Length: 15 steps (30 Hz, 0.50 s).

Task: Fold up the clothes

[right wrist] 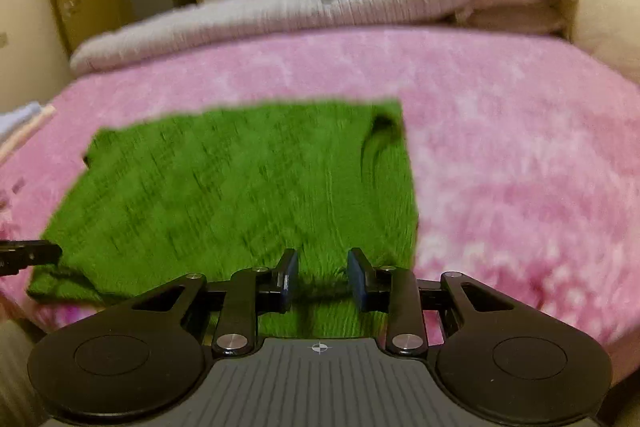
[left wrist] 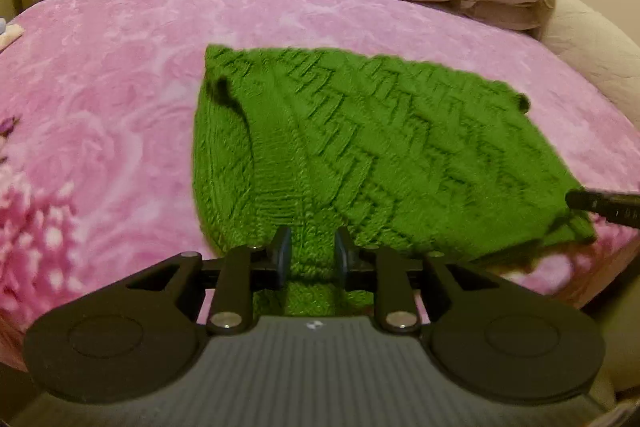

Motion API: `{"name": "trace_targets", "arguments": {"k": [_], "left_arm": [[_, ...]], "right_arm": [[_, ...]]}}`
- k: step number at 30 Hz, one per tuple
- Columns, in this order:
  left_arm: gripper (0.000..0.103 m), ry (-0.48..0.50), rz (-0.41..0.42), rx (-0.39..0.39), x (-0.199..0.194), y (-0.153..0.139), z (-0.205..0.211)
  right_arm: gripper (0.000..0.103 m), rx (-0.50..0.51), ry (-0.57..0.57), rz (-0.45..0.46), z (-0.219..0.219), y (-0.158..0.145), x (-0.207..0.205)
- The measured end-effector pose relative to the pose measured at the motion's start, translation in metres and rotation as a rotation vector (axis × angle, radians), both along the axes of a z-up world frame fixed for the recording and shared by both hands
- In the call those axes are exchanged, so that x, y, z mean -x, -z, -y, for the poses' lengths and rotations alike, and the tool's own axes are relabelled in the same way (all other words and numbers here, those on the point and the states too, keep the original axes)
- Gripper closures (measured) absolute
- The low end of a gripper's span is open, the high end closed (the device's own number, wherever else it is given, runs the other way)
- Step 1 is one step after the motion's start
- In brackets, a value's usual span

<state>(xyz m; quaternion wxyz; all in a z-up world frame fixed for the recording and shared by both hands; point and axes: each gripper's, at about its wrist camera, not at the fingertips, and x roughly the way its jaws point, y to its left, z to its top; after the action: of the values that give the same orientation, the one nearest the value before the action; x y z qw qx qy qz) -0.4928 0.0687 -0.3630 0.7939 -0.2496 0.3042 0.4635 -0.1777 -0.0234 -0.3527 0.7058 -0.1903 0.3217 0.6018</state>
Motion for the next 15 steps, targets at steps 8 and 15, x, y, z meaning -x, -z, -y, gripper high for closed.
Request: {"name": "trace_targets", "arguments": {"k": [8, 15], "left_arm": [[0.076, -0.057, -0.037, 0.084, -0.005, -0.026, 0.01], [0.07, -0.082, -0.098, 0.1, -0.01, -0.037, 0.034]], "right_arm": [[0.071, 0.048, 0.095, -0.044, 0.006, -0.016, 0.006], [0.061, 0.075, 0.148, -0.141, 0.033, -0.022, 0.024]]}}
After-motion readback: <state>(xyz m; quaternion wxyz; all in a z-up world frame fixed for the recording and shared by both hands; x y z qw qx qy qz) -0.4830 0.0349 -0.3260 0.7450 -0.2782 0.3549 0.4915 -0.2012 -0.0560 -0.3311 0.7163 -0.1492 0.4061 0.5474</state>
